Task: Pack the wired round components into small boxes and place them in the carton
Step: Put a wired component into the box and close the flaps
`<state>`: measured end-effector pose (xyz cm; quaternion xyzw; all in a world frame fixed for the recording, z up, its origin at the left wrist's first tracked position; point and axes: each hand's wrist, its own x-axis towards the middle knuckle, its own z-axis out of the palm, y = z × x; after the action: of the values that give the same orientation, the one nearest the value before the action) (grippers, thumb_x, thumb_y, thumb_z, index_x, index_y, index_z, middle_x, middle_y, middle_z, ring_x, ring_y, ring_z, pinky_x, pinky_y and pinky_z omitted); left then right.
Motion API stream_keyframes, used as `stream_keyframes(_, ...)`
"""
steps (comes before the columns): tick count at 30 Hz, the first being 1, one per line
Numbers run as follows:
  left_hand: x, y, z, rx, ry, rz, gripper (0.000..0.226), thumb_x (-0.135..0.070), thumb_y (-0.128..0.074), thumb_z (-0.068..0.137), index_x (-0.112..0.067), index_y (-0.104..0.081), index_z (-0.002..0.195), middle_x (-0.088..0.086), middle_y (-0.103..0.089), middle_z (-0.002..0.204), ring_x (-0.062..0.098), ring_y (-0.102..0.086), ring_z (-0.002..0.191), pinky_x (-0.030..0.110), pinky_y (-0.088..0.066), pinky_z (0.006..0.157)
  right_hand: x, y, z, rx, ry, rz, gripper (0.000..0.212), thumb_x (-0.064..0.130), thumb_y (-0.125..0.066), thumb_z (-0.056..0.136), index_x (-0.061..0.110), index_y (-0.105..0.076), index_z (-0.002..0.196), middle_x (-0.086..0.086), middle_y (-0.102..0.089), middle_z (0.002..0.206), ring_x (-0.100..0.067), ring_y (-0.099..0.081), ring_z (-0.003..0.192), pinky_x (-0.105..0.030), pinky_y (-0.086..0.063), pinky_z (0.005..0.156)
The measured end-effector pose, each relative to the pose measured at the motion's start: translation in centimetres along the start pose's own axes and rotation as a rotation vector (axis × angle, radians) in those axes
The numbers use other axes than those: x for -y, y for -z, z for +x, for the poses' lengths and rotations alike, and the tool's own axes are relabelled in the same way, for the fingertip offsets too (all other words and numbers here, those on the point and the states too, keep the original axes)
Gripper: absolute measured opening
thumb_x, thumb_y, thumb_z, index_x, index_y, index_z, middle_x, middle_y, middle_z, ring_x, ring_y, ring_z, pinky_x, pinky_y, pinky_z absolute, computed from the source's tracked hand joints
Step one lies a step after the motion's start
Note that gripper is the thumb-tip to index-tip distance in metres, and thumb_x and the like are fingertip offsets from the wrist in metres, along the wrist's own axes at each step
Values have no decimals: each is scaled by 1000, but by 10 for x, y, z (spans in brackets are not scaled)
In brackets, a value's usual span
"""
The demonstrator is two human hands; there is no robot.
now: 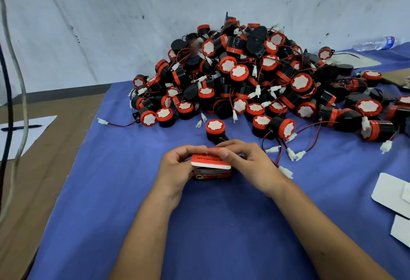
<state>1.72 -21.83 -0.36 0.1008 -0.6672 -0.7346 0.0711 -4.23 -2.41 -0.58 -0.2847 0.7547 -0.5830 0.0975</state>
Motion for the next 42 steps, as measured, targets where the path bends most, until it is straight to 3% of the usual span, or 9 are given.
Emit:
stream_keyframes(3,-4,18,1,209,111,-173,32,10,-47,96,3,-76,106,13,-73,127,25,-72,106,27,-60,84,-6,-1,2,-53,-9,-76,22,49,-77,85,40,-79,105,18,-65,123,-4,-61,115,-37,-53,98)
stream_keyframes(7,1,20,-2,212,-61,207,26,-17,-87,80,-21,-78,103,4,-77,114,39,-68,100,36,-62,86,-8,1,-1,-40,36,-180,38,51,-86,75,45,-74,110,21,-64,123,0,-55,118,-31,-52,97)
stream_keyframes(10,3,19,0,198,-129,311,30,-20,-92,77,-28,-77,102,8,-76,110,45,-66,102,56,-60,91,-6,5,-3,3,58,-193,44,48,-91,71,41,-73,110,22,-62,126,1,-57,120,-22,-52,95)
stream_keyframes(15,4,16,2,185,-235,428,30,-36,-88,70,-33,-75,97,10,-76,103,45,-66,92,58,-57,89,-6,0,-1,-75,148,-227,32,29,-92,76,24,-78,104,15,-67,116,-2,-63,111,-17,-51,88)
stream_keyframes(18,5,16,2,172,-242,450,28,-32,-86,73,-34,-74,97,16,-75,103,45,-66,93,58,-57,90,-7,-3,-1,-86,188,-292,33,30,-90,78,24,-77,107,13,-67,115,-6,-64,110,-25,-53,90)
stream_keyframes(23,2,21,0,212,-230,445,46,-17,-91,73,-33,-70,110,-4,-73,114,24,-72,101,44,-62,91,-6,-5,-2,-116,318,-548,44,40,-83,84,29,-73,126,13,-60,135,-6,-58,122,-26,-52,94)
stream_keyframes(28,3,19,2,136,-312,594,69,1,-91,71,-40,-62,119,-17,-67,119,11,-66,112,34,-61,91,-2,-8,1,-172,370,-448,36,36,-73,94,21,-73,127,9,-69,128,-5,-63,119,-30,-54,96)
stream_keyframes(35,4,15,4,169,-297,537,76,-4,-91,71,-41,-58,128,-17,-67,121,11,-70,109,38,-63,88,1,-18,-2,-68,184,-400,39,18,-62,102,29,-64,139,12,-56,135,-11,-40,126,-17,-29,109)
stream_keyframes(42,5,13,2,127,-334,493,71,-14,-88,67,-33,-60,129,-11,-68,125,10,-66,116,35,-61,93,5,-23,-2,-52,98,-511,42,18,-50,108,33,-55,146,7,-44,148,-15,-29,133,-24,-23,118)
